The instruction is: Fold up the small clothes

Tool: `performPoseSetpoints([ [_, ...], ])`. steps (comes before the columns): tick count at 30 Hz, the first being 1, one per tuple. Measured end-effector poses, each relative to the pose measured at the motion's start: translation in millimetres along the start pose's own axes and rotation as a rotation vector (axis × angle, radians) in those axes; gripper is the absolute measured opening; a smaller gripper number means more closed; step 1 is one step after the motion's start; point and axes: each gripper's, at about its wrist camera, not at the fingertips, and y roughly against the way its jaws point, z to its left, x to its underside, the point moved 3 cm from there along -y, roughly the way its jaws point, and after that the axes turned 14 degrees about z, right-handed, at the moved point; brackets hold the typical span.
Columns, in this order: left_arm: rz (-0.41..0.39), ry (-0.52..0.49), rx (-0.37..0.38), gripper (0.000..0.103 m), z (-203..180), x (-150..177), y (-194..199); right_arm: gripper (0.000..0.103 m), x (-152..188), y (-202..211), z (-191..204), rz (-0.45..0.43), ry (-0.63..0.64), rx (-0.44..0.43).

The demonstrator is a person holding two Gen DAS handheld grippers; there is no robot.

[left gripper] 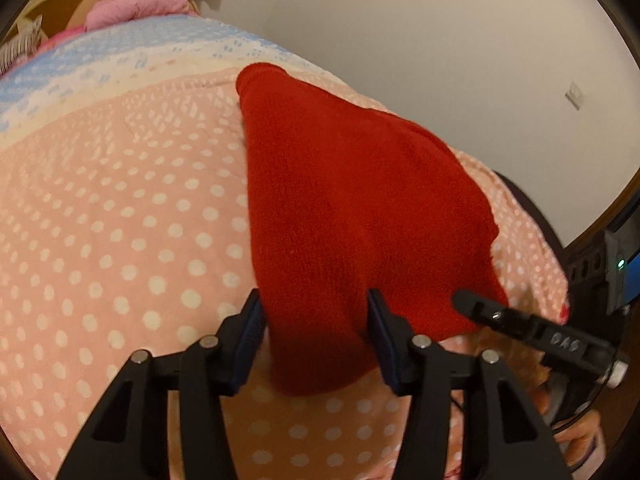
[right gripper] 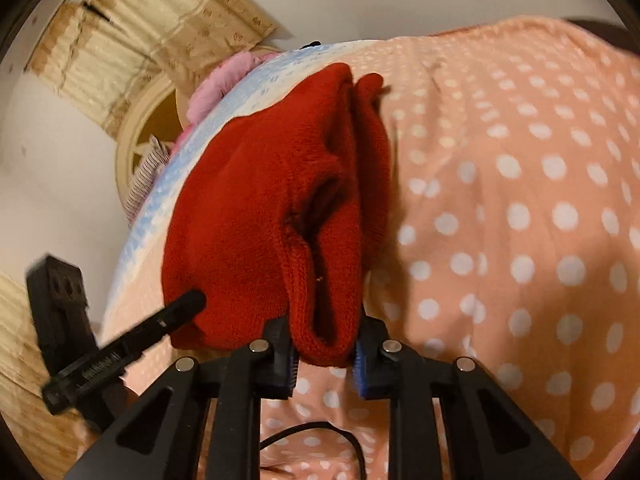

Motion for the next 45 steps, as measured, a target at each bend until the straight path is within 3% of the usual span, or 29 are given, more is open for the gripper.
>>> performPoseSetpoints([
  [6, -0.049, -0.034, -0.139, 0.07, -2.0, 14.1, 20.1, 0.032, 29.2, 23.4, 7.2, -0.016, 0.033, 0.044],
  [12, -0.113, -0.044, -0.252, 0.073, -4.1, 30.9, 44.6, 0.042, 62.8, 67.4, 36.9, -0.122, 0.131, 0.28],
  [14, -0.153, -0.067, -0.277, 0.082, -10.1, 35.6, 58.1, 0.046, 68.6, 79.5, 51.9, -0.161, 0.183, 0.341],
  [16, -0.2, -0.072, -0.286, 0.089, -15.3, 40.6, 73.1, 0.058, 71.6, 92.5, 69.8, -0.214, 0.236, 0.392],
  [18, -0.244, -0.081, -0.3, 0.096, -20.4, 45.1, 87.7, 0.068, 76.5, 104.7, 84.6, -0.27, 0.272, 0.4],
  [21, -0.32, -0.109, -0.344, 0.103, -29.6, 48.5, 106.3, 0.069, 82.3, 116.9, 110.6, -0.326, 0.322, 0.404],
  [23, -0.372, -0.12, -0.369, 0.103, -35.0, 51.9, 119.8, 0.069, 88.3, 122.4, 124.2, -0.354, 0.351, 0.415],
  [28, -0.411, -0.096, -0.372, 0.103, -41.6, 57.6, 142.1, 0.07, 100.3, 137.2, 160.1, -0.44, 0.42, 0.467],
  [31, -0.459, -0.091, -0.377, 0.103, -46.4, 65.7, 155.0, 0.076, 108.5, 152.9, 171.4, -0.501, 0.431, 0.468],
  [37, -0.582, -0.095, -0.403, 0.103, -57.9, 81.4, 187.0, 0.081, 121.9, 182.7, 183.8, -0.615, 0.428, 0.45],
  [45, -0.627, -0.096, -0.433, 0.103, -64.0, 86.7, 200.3, 0.083, 129.6, 200.6, 187.7, -0.699, 0.408, 0.451],
])
